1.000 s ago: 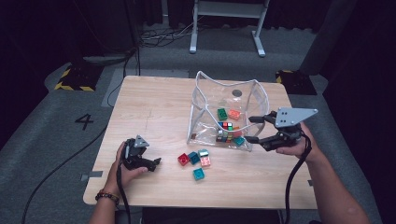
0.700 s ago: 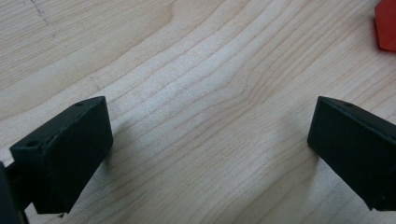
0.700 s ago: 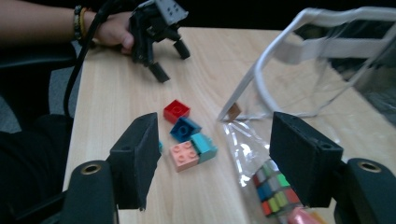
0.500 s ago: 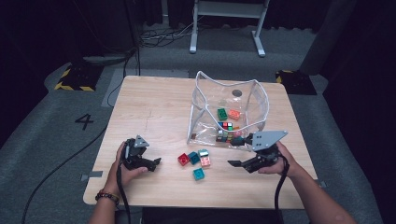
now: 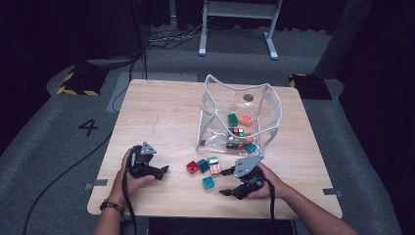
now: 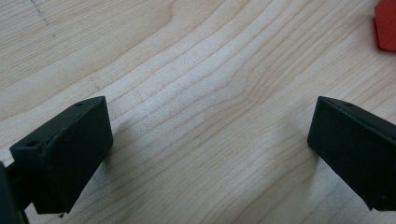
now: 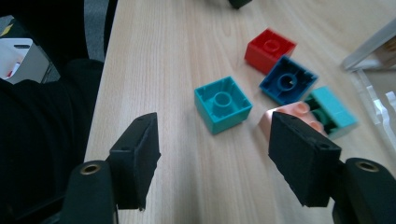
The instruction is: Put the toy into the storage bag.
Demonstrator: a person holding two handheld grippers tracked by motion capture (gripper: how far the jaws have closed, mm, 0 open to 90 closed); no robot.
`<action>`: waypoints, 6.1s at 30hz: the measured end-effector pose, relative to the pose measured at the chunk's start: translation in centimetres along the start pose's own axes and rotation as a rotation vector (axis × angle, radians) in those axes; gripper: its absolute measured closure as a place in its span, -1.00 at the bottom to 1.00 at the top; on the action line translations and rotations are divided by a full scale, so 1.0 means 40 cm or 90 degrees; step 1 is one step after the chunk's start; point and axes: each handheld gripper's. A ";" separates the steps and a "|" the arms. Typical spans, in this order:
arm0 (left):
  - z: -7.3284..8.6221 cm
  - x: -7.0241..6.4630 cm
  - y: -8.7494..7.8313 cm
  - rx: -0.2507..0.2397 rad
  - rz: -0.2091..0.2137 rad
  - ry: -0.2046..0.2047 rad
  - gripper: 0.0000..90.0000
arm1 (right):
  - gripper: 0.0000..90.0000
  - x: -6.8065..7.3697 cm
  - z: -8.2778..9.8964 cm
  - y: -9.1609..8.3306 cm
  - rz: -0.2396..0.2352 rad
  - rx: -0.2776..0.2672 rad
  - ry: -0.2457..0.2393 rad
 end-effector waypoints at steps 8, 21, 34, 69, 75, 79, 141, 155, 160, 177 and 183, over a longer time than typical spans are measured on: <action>0.000 0.000 0.000 0.000 0.000 0.000 -0.99 | -0.25 -0.030 0.016 0.076 -0.004 0.005 -0.010; 0.000 0.000 0.000 0.000 0.000 0.000 -0.99 | -0.34 -0.033 0.004 0.121 0.017 -0.002 0.024; 0.000 0.000 0.000 0.000 0.000 0.000 -0.99 | -0.18 -0.030 -0.004 0.133 0.016 -0.002 0.007; 0.000 0.000 0.000 0.000 0.000 0.000 -0.99 | 0.32 -0.034 0.007 0.016 0.018 -0.045 0.016; 0.000 0.000 0.000 0.000 0.000 0.000 -0.99 | 0.32 -0.048 0.021 -0.057 0.035 -0.065 0.010; 0.000 0.000 0.000 0.000 0.000 0.000 -0.99 | 0.32 -0.060 0.033 -0.106 0.053 -0.076 0.022; 0.000 0.000 0.000 0.000 0.000 0.000 -0.99 | 0.32 -0.080 -0.074 -0.560 0.195 -0.196 -0.016; 0.000 0.000 0.000 0.000 0.000 0.000 -0.99 | 0.32 -0.133 -0.171 -0.542 0.208 -0.192 -0.009; 0.000 0.000 0.000 0.000 0.000 -0.001 -0.99 | 0.32 -0.171 -0.206 -0.517 0.221 -0.170 0.004; 0.000 -0.001 0.000 0.002 0.002 -0.004 -0.99 | 0.32 -0.307 -0.295 -0.398 0.256 -0.007 0.042; 0.000 0.000 0.000 -0.001 -0.001 0.001 -0.99 | 0.32 -0.324 -0.308 -0.358 0.255 0.078 0.034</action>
Point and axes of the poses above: each handheld gripper's, and its own axes: y roughly forward along the jaws, z roughly out of its underside, x roughly to its left, and after that the axes turned 13 degrees about y, right-handed
